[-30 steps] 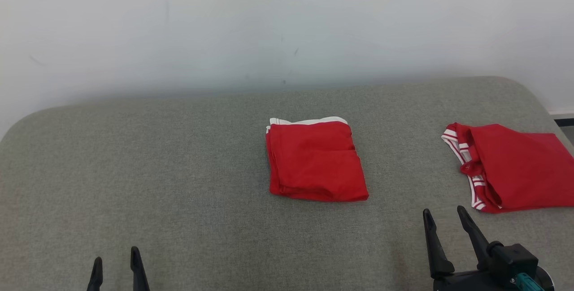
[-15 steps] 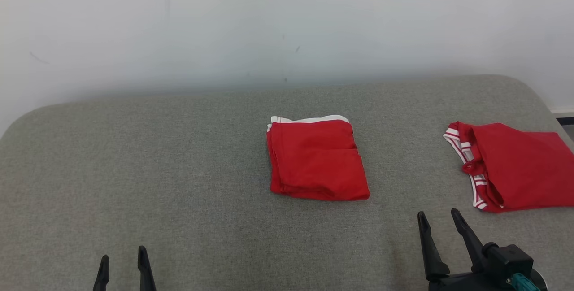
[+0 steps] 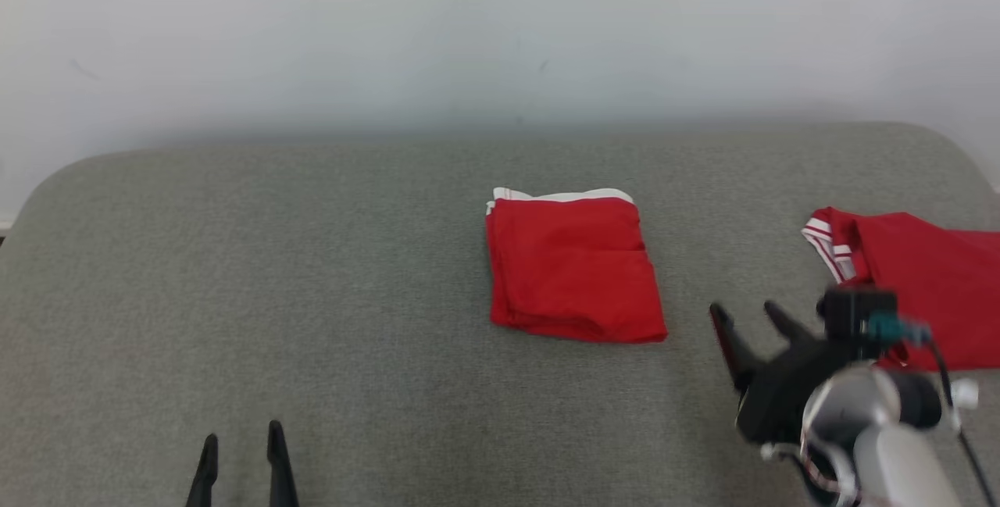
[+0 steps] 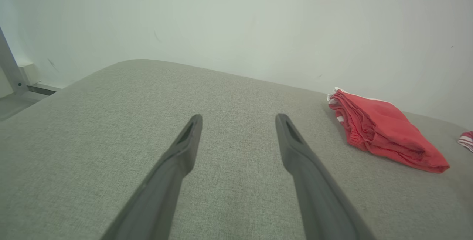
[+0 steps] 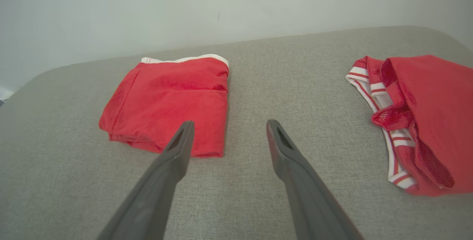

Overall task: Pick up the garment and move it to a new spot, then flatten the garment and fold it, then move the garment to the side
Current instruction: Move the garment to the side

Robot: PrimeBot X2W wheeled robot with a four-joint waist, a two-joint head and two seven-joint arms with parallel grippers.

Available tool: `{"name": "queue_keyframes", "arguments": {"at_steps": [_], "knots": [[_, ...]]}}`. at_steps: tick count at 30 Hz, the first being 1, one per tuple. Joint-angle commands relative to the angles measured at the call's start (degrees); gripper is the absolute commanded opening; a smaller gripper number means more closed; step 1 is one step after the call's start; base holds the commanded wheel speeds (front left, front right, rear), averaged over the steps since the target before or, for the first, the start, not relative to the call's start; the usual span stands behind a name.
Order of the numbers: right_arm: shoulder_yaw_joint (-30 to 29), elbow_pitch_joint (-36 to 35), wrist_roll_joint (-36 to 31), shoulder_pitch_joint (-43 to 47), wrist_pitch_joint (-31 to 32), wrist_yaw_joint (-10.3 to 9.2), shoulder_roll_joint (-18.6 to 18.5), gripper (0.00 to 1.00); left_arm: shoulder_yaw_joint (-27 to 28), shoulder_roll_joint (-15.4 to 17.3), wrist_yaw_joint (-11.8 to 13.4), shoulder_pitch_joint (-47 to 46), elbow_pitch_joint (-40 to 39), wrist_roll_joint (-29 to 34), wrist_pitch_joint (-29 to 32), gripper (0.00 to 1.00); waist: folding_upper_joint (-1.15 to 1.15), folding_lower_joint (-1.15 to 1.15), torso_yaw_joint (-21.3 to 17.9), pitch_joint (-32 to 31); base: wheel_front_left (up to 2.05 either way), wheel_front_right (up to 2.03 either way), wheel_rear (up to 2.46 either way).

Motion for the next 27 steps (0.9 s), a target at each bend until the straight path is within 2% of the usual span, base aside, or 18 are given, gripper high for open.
{"name": "queue_keyframes", "arguments": {"at_steps": [1, 3, 6, 7, 11, 18, 27], "knots": [[-0.2, 0.4, -0.8, -3.5, 4.5, -0.14, -1.0, 1.0, -0.6, 0.0, -0.4, -1.2, 0.2, -0.1, -0.1, 1.0, -0.01, -0.01, 2.0, 1.4, 0.0, 0.0, 0.0], [-0.5, 1.9, -0.4, -7.2, 11.6, -0.14, -1.1, 1.0, -1.5, 0.0, -0.5, -2.0, 0.5, -0.2, -0.1, 1.0, -0.01, -0.01, 3.5, 2.3, 0.0, 0.0, 0.0], [-3.1, 4.3, -1.0, -13.1, 19.0, -0.15, -1.7, 1.0, -2.7, 0.0, -1.0, -3.0, 0.6, -0.1, -0.1, 1.0, -0.01, -0.01, 5.8, 4.0, 0.0, 0.0, 0.0], [-3.1, 4.3, -1.0, -13.1, 19.0, -0.15, -1.7, 1.0, -2.7, 0.0, -1.0, -3.0, 0.6, -0.1, -0.1, 1.0, -0.01, -0.01, 5.8, 4.0, 0.0, 0.0, 0.0], [-8.7, 9.8, -3.1, -19.6, 26.7, -0.14, -1.2, 1.0, -4.0, 0.0, -1.5, -4.6, 1.5, -0.3, -0.1, 1.0, -0.01, -0.01, 8.8, 6.7, 0.0, 0.0, 0.0], [-15.5, 17.2, -9.7, -27.0, 28.9, -0.15, -2.3, 1.0, -5.5, 0.0, -2.3, -7.9, 1.7, -0.9, -0.1, 1.0, -0.01, -0.01, 14.5, 11.4, 0.0, 0.0, 0.0], [-17.8, 24.0, -15.2, -30.8, 28.9, -0.15, -2.6, 1.0, -6.6, 0.0, -2.4, -9.8, 1.3, -1.9, -0.1, 1.0, -0.01, -0.01, 17.4, 14.5, 0.0, 0.0, 0.0]]}}
